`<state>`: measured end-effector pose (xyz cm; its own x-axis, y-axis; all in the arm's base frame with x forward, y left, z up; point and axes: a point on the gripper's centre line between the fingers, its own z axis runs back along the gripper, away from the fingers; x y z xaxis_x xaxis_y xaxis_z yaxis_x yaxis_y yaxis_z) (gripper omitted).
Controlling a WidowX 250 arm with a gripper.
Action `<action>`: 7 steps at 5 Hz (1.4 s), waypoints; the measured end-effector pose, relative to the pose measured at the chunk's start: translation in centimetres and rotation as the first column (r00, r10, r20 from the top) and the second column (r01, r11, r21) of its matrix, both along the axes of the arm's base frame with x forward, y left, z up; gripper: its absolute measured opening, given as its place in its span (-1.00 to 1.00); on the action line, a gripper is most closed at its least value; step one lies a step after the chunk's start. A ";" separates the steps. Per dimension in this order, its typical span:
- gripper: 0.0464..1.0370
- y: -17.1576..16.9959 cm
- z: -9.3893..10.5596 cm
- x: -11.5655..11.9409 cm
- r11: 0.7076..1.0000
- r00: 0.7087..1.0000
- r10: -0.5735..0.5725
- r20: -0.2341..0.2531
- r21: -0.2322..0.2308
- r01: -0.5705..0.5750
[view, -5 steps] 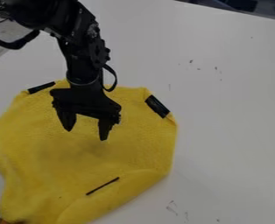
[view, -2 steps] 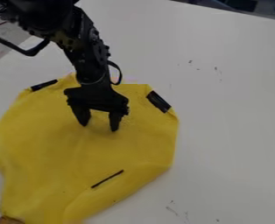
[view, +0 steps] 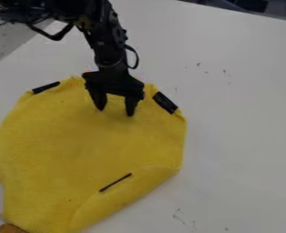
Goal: Fold the cloth from the center
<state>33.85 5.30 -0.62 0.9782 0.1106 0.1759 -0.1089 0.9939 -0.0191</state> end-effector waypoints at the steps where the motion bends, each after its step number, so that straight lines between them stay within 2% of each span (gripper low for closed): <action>1: 0.93 -0.3 0.0 1.8 0.999 0.999 -0.034 -0.004 -0.002 0.034; 2: 0.85 -0.6 0.0 2.4 0.999 0.999 -0.051 -0.004 -0.007 0.051; 5: -0.41 -0.9 0.0 3.0 0.999 0.998 -0.042 0.047 -0.012 0.042; 6: -0.75 -1.3 -0.1 3.3 0.999 0.998 -0.049 0.048 -0.015 0.050; 7: -0.95 -2.2 0.0 4.8 0.996 0.996 -0.082 0.034 -0.021 0.083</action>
<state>38.61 3.11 -0.65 0.9778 0.0339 0.2067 -0.0254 0.9987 -0.0435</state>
